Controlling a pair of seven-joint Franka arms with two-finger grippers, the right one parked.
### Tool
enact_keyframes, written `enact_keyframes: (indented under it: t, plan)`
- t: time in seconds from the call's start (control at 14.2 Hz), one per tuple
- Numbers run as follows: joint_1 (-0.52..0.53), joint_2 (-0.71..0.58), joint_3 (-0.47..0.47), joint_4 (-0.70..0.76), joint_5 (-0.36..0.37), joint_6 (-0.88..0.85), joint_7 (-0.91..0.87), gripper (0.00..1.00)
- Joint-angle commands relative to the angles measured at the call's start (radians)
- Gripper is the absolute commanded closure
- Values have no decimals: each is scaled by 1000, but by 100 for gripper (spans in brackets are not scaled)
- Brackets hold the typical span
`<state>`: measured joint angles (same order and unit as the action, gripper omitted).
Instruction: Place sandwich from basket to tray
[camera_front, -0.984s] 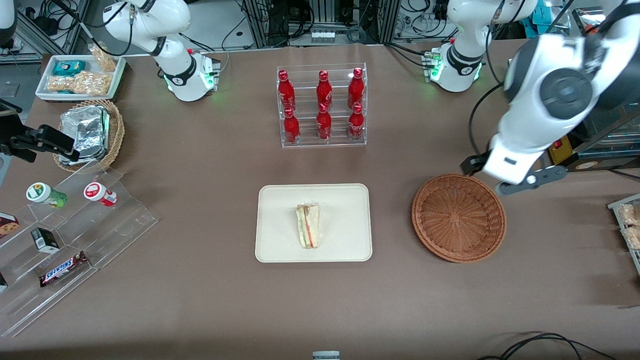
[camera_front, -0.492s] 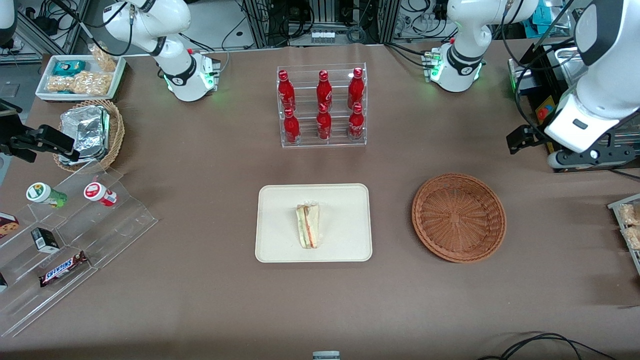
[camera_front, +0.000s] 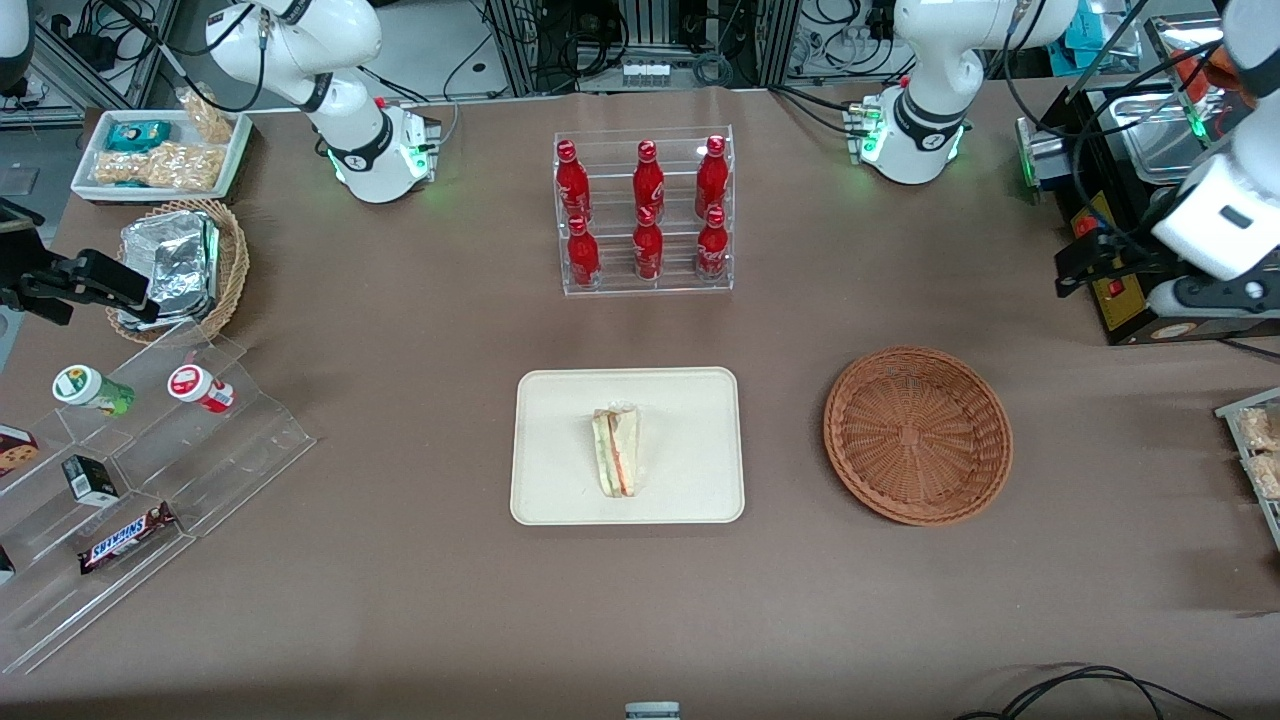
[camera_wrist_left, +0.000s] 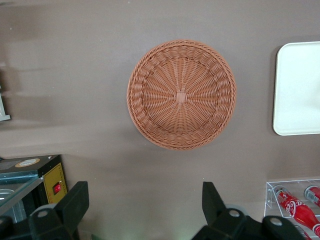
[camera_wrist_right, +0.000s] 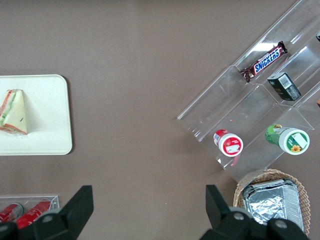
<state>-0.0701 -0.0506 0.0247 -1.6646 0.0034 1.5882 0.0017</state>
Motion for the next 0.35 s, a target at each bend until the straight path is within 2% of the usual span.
enact_keyframes:
  t: [0.0,0.07,0.28]
  plan:
    - [4,55,9,81,-19,-16,17,0]
    - [9,83,9,127,-20,-20,15,0]
    - [12,66,9,134,-14,-60,17,0]
